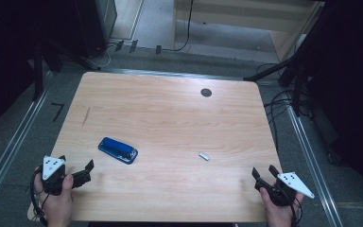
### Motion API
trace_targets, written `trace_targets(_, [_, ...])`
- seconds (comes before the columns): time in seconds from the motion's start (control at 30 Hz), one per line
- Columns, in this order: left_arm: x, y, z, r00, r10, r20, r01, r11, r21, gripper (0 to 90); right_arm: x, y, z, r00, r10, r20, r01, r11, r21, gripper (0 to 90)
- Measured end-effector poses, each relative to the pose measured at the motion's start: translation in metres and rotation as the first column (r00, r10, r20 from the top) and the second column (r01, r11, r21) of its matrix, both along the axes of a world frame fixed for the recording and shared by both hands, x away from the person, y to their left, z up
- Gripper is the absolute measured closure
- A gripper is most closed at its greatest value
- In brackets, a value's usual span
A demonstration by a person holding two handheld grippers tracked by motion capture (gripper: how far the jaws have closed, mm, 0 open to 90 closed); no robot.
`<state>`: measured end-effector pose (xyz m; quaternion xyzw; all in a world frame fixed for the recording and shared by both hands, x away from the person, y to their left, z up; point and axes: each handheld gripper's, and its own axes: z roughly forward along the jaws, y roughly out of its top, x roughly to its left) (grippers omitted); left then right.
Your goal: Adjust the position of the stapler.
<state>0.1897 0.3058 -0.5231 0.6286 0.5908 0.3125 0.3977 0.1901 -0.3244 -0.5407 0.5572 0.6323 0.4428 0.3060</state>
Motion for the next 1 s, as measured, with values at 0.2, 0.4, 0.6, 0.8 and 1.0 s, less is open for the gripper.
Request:
trace_targets(0.2, [0.002, 0.0, 0.0, 0.9997, 0.009, -0.021, -0.009, 1.0, -0.003, 0.7, -0.004, 0.01, 0.017, 0.9983, 0.057, 0.015, -0.057, 0.998, 0.0, 38.0])
trace_targets(0.4, [0.002, -0.002, 0.0, 0.9993, 0.036, -0.011, -0.036, 0.9993, 0.011, 3.0, -0.001, 0.035, 0.035, 0.9893, 0.145, 0.018, -0.145, 0.989, -0.016, 35.5])
trace_targets(0.6, [0.006, -0.003, 0.0, 0.9981, 0.053, -0.03, -0.052, 0.9981, 0.033, 7.8, 0.01, 0.067, 0.049, 0.9751, 0.222, 0.009, -0.221, 0.974, -0.049, 42.1])
trace_targets(0.8, [0.007, -0.004, 0.0, 0.9983, 0.047, -0.033, -0.046, 0.9983, 0.037, 7.9, 0.024, 0.103, 0.054, 0.953, 0.303, -0.001, -0.302, 0.952, -0.056, 43.1])
trace_targets(1.0, [0.009, -0.007, -0.001, 0.9987, 0.02, -0.047, -0.017, 0.9978, 0.064, 8.3, 0.041, 0.14, 0.057, 0.9249, 0.38, -0.021, -0.38, 0.924, -0.044, 43.5])
